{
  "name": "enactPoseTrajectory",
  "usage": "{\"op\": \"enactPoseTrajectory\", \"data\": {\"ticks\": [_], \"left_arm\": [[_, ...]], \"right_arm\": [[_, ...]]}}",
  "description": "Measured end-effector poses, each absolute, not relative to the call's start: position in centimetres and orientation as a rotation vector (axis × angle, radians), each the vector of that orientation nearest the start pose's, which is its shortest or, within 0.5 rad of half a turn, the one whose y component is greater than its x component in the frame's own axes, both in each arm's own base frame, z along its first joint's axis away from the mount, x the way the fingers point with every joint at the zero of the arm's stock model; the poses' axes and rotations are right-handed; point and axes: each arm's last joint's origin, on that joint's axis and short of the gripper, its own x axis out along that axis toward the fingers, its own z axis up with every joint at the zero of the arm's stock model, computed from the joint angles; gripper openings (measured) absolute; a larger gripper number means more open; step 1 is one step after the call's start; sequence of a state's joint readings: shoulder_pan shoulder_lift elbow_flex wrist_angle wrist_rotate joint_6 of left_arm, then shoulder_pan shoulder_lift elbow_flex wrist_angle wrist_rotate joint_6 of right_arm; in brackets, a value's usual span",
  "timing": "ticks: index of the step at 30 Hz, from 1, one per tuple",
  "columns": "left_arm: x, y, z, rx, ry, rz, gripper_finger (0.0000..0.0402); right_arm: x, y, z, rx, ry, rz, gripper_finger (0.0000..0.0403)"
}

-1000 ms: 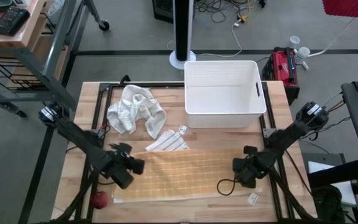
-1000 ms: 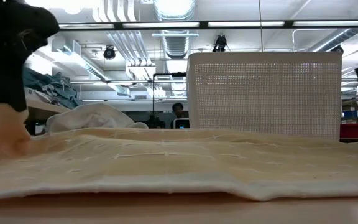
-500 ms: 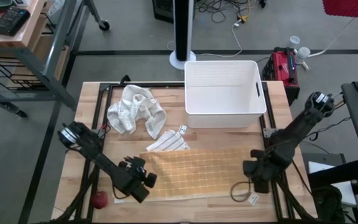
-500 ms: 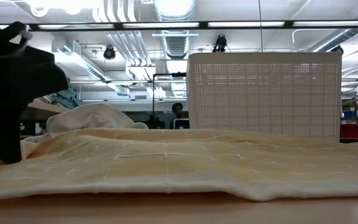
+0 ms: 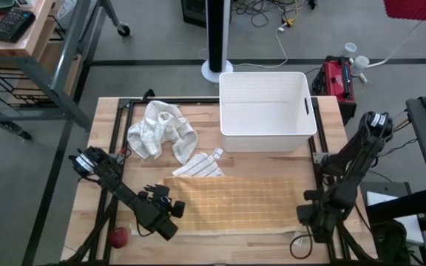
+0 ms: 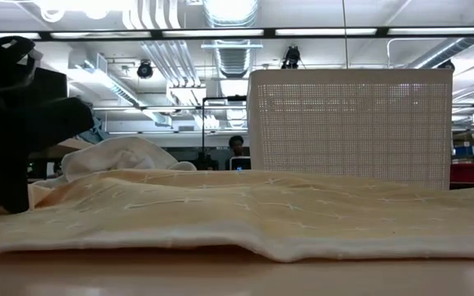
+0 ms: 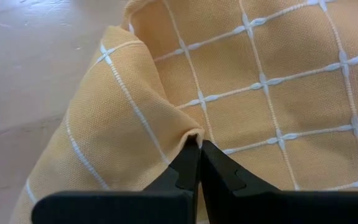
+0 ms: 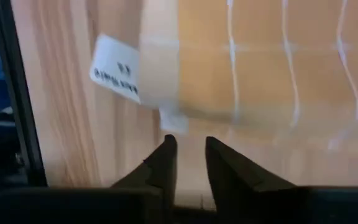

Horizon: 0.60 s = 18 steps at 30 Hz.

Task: Fold towel
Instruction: Fold the yellow squared towel

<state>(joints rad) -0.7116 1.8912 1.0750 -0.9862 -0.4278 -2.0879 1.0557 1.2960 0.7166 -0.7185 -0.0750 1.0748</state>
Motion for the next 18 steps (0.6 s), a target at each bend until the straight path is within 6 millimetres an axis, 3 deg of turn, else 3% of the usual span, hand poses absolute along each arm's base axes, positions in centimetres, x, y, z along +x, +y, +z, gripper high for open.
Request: {"op": "enactPoseTrajectory", "data": {"ticks": [10,13,18], "left_arm": [[22.9,-18.2,12.4,-0.727,0.909,1.195,0.0002],[22.9,-18.2,12.4,-0.729,0.908,1.195,0.0003],[22.9,-18.2,12.4,-0.730,0.906,1.196,0.0001]], "right_arm": [[12.2,21.4,17.9,0.085,1.417,0.233,0.0157],[12.8,22.0,17.4,0.049,1.408,0.217,0.0167],[13.3,22.0,15.4,0.012,1.474,0.041,0.0163]]}}
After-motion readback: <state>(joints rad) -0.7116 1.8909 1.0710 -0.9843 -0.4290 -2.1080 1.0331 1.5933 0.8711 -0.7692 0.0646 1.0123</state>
